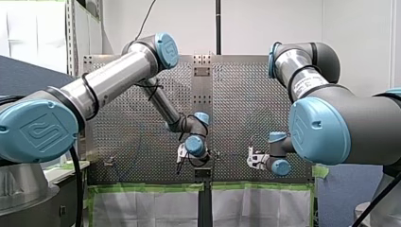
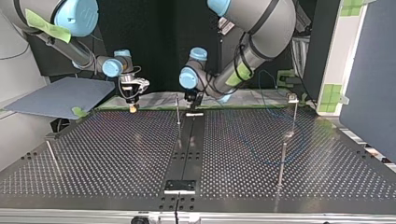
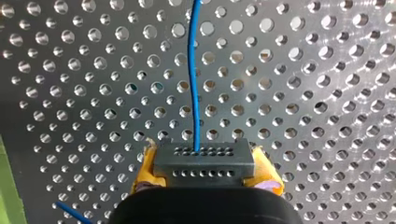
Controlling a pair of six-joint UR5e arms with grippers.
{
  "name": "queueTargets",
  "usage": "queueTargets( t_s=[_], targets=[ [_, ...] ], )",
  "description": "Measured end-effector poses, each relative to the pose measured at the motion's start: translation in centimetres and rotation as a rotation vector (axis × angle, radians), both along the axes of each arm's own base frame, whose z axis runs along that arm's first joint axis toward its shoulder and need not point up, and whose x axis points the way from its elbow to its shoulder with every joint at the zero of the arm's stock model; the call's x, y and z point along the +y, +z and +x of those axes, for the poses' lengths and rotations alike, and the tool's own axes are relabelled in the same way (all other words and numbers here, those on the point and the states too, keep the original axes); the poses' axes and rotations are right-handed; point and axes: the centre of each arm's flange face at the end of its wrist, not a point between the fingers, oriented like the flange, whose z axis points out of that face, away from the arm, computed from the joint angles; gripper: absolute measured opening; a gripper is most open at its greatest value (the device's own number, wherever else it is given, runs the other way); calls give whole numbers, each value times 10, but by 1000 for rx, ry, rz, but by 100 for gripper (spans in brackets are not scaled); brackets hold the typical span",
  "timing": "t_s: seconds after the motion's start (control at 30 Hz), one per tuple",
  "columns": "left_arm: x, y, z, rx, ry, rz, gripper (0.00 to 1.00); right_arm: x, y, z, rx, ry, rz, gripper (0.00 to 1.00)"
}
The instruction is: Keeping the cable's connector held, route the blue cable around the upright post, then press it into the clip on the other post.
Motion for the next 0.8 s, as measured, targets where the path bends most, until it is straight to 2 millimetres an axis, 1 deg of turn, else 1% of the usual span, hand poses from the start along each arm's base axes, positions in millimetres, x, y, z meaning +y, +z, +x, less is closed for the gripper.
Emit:
queueTargets(
  t_s=[0.07,0.2,0.3,0.47,0.63,0.73,0.8],
  targets=[
    [-8,9,-9,6,-7,-11,100,0,0,-1,0,-1,1,0],
    [-18,12,-29,33,-16,-2,100,-1,0,-2,1,-1,3,0],
    [-17,9,-42,61,-19,19,100,-1,0,-3,1,0,5,0],
    [-10,-1,-59,103,-20,53,100,-1,-1,-4,1,5,9,0],
    [-8,-5,-68,112,-24,61,100,-1,-1,-5,1,5,11,0],
    [-13,1,-69,93,-28,42,100,-1,-1,-6,2,4,11,0],
    [-17,9,-69,74,-29,18,100,-2,-1,-6,2,2,11,0]
  ],
)
